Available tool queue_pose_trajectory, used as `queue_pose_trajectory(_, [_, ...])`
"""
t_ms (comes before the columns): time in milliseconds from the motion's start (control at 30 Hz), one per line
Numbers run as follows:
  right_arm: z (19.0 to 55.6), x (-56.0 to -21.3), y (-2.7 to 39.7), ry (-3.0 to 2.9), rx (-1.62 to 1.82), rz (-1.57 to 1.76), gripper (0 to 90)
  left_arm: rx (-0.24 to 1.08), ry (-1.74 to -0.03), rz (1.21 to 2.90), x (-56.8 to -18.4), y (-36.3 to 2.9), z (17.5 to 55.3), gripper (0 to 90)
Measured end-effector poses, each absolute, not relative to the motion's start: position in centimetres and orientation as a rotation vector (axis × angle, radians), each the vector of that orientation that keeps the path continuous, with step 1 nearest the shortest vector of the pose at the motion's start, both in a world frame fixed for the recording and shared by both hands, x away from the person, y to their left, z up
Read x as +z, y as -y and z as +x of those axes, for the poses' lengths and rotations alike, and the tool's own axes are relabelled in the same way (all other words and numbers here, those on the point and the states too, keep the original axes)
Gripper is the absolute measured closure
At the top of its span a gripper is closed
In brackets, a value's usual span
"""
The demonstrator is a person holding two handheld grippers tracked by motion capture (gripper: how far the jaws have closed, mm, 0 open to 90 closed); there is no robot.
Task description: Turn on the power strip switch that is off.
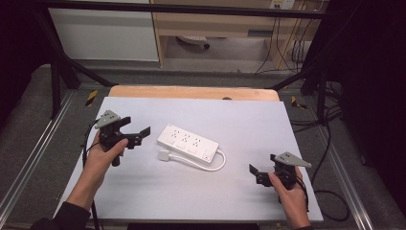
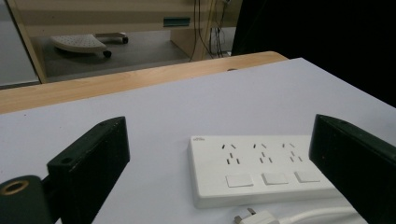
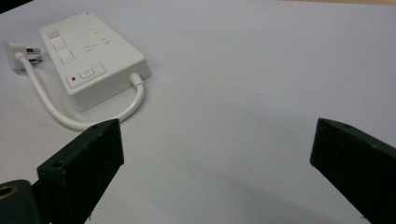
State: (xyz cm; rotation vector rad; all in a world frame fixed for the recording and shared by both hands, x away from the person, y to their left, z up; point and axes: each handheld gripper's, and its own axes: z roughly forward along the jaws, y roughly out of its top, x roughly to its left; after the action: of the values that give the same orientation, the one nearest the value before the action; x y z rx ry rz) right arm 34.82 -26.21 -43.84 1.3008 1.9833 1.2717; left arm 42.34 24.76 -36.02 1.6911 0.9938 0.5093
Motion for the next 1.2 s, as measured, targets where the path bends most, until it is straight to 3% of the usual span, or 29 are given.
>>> queue_pose_trajectory(633, [34.8,-43.8,26.3,-1.99,1.269,1.293,2.7,0.494,-0.95,1.776,-37.4,-21.2,43.2,6.6])
queue_pose_trajectory(1200, [34.8,-43.7,26.4,-1.987,1.274,1.301,2.7,0.486,-0.933,1.865,-38.7,-19.3,43.7,18.2])
